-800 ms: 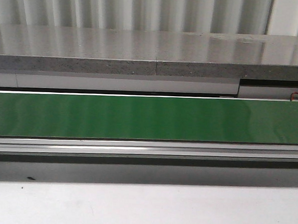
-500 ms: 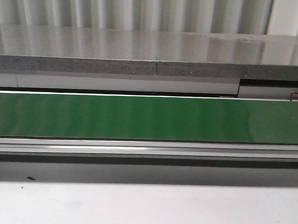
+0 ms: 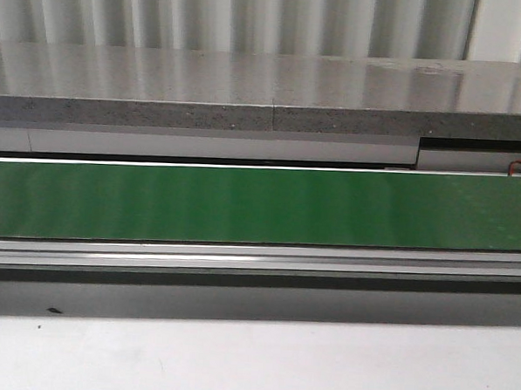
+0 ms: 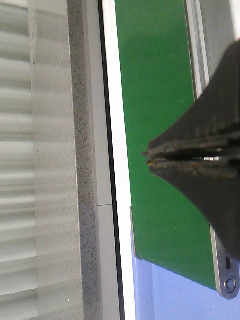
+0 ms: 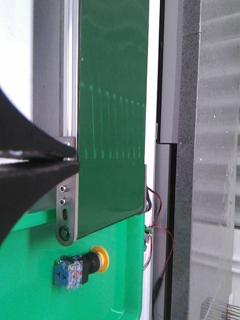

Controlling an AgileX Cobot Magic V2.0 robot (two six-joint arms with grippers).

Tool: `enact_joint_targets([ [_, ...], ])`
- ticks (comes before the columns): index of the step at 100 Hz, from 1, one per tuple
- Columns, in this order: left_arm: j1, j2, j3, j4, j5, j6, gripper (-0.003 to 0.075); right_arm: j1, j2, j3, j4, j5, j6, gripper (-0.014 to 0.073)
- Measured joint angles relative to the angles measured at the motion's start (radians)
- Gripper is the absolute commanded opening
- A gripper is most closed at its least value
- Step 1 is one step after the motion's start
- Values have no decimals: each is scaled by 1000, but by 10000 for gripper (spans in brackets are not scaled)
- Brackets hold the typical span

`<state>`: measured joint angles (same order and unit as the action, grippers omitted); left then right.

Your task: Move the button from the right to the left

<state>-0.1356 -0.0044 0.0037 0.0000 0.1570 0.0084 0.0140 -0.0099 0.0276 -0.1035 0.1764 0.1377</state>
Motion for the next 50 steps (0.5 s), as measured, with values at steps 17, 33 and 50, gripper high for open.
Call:
enact_joint_targets([
  [17,0,0,0,0,0,0,-21,0,0,-48,0,38,0,-68],
  [33,0,0,0,0,0,0,-21,0,19,-184,0,117,0,-68],
  [50,0,0,0,0,0,0,-20,0,153,-328,-13,209,0,-68],
])
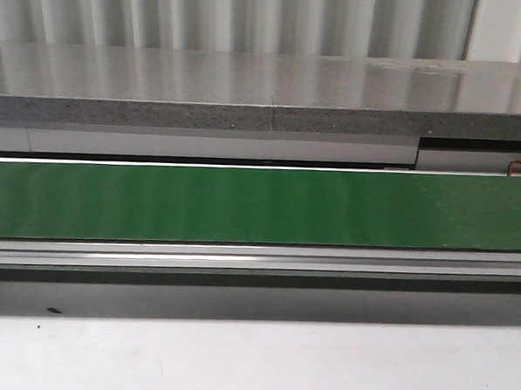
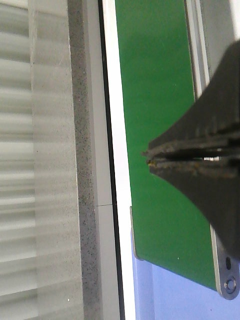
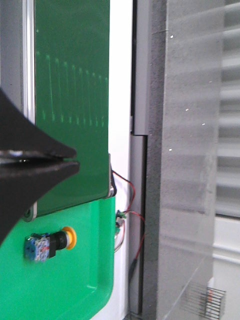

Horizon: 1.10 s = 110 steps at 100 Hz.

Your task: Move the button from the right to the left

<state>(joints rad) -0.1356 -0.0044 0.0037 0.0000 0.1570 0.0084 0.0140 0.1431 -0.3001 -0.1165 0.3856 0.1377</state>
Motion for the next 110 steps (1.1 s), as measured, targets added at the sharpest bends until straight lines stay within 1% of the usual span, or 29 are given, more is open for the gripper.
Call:
enact_joint_targets([
  [18,0,0,0,0,0,0,-21,0,185,-139,-2,160,0,-68],
  [42,0,0,0,0,0,0,-21,0,408,-236,59,307,0,-68],
  [57,0,0,0,0,0,0,-21,0,544,-310,64,411,-2,-50],
  [64,0,0,0,0,0,0,-21,0,600,-346,66,455,-21,7],
  [71,0,0,0,0,0,0,-21,0,652,-380,68,491,-41,109],
  [76,0,0,0,0,0,0,-21,0,687,-402,68,511,-48,222],
  [78,0,0,0,0,0,0,-21,0,702,-411,68,518,-51,253],
  [83,0,0,0,0,0,0,-21,0,737,-432,68,531,-53,386],
  [85,0,0,0,0,0,0,-21,0,752,-441,68,536,-54,419],
  [88,0,0,0,0,0,0,-21,0,770,-455,68,542,-54,493],
  [93,0,0,0,0,0,0,-21,0,801,-474,70,557,-55,572],
  [98,0,0,0,0,0,0,-21,0,831,-493,72,571,-55,609],
  [110,0,0,0,0,0,0,-21,0,894,-537,78,580,-55,615],
])
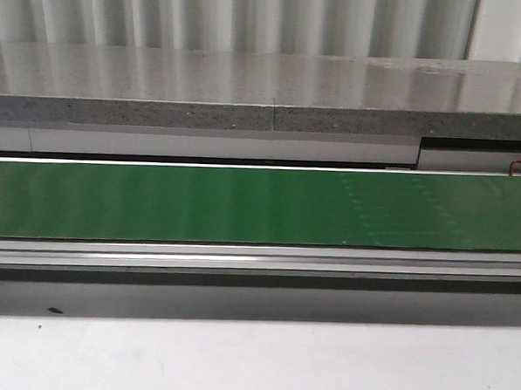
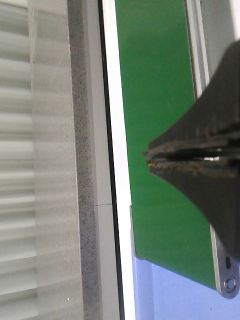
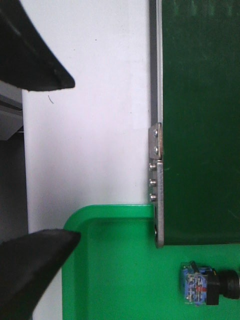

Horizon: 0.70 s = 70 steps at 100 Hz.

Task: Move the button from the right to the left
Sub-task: 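Grasp the yellow-capped button by its blue base with the right gripper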

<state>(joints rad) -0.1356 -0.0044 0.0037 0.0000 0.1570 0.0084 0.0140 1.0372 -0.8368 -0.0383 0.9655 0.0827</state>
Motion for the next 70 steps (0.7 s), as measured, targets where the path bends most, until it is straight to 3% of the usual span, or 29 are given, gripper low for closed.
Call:
enact_joint_targets([
  [21,0,0,0,0,0,0,-20,-37,91,-89,0,1,-4,615],
  [70,0,0,0,0,0,0,-21,-408,454,-281,-7,-43,-7,615],
])
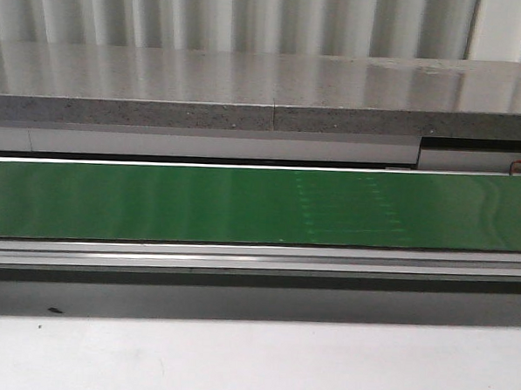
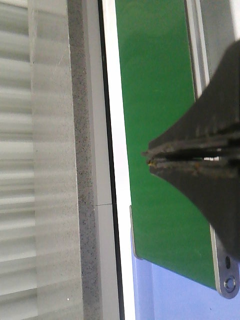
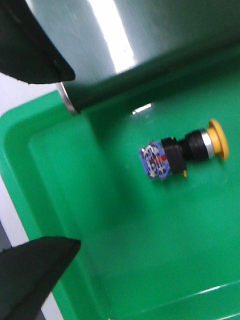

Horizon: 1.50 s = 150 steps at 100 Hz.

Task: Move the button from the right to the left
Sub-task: 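Grasp the yellow-capped button by its blue base with the right gripper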

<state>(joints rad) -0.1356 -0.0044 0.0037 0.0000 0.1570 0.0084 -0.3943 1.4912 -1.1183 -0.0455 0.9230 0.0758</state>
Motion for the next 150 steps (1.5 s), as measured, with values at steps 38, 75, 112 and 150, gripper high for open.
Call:
enact_joint_targets([
  [38,0,0,0,0,0,0,-21,-39,315,-124,-2,-59,-76,615],
  [75,0,0,0,0,0,0,-21,-36,467,-215,21,-63,-133,566],
  [112,0,0,0,0,0,0,-21,-36,479,-217,26,-63,-146,167],
  [150,0,0,0,0,0,0,-21,-34,362,-250,97,55,-148,167],
])
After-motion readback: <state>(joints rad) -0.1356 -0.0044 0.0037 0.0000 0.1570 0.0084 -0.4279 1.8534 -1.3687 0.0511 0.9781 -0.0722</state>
